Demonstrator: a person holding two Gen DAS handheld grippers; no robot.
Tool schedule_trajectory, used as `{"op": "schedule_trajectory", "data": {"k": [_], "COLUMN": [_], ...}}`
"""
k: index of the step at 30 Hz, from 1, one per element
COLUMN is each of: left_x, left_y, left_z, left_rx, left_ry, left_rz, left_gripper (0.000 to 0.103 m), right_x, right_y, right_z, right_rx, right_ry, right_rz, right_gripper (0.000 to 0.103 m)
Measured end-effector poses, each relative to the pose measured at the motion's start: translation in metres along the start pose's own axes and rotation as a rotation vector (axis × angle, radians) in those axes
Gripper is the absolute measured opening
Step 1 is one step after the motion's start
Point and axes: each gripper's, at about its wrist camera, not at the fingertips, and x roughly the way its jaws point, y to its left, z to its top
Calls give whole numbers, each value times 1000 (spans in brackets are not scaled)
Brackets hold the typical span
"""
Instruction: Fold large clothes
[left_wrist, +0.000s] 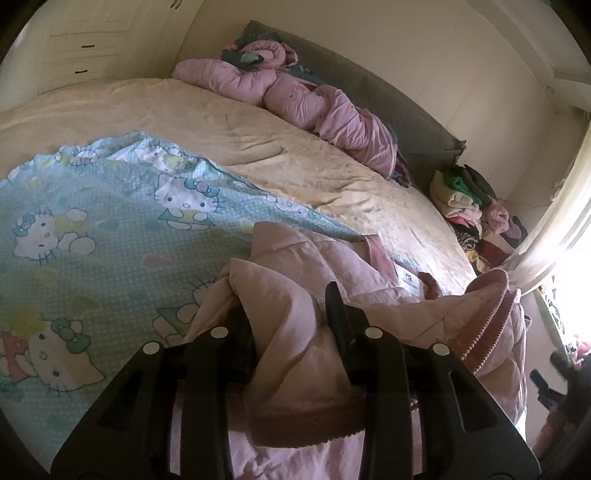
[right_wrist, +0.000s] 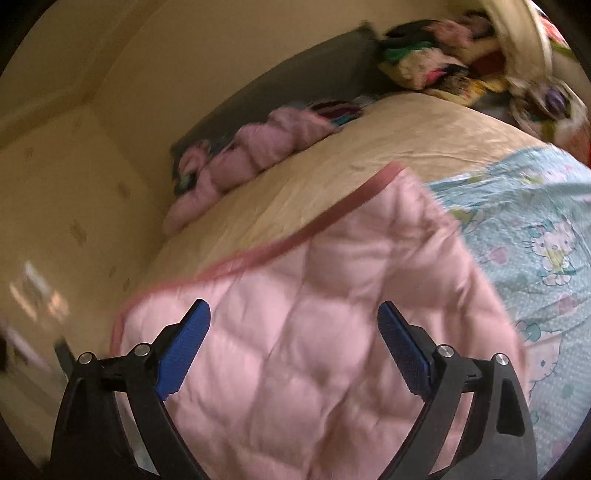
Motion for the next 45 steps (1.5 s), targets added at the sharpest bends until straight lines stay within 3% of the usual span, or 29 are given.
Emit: {"op": "schedule_trajectory", "data": {"k": [6,8,12,15,17,21,25,30,34,40,45], "left_x": [-13,-19,-29,-35,-42,-46,-49,-42,-35,-20,-14], "left_y": [-11,-17,-28,-33,-36,-33,-36,-33,-20,13,17], "left_z": [3,4,6,6,6,8,5,-7,-24,-34,-41], "left_rx": [35,55,95,119,153,152,209,291,303,280,232], "left_ry": [-48,-62,-85,-107,-137,-126,-116,-44,37,166,248], "left_rz": [-19,-23,-20,4,47,37,78,148,140,159,14], "left_gripper": [56,66,75,94,93,93,94,94,94,94,94], "right_x": [18,18,14,7,-1,-18,-35,-44,-39,-16,-5], "right_y": [20,18,12,6,3,-7,-25,-45,-50,-66,-82], "right_z": [-34,-39,-43,-43,-44,-47,-44,-35,-28,-21,-22], "right_rx": [-122,-112,-86,-77,-75,-89,-72,-76,-102,-139,-130], "right_ry": [71,72,66,55,49,18,-13,-31,-28,58,103], "right_rz": [-69,-71,-61,-72,-79,-134,-193,-259,-295,-377,-329], "right_gripper": [91,91,91,91,91,91,93,93,93,93,92]}}
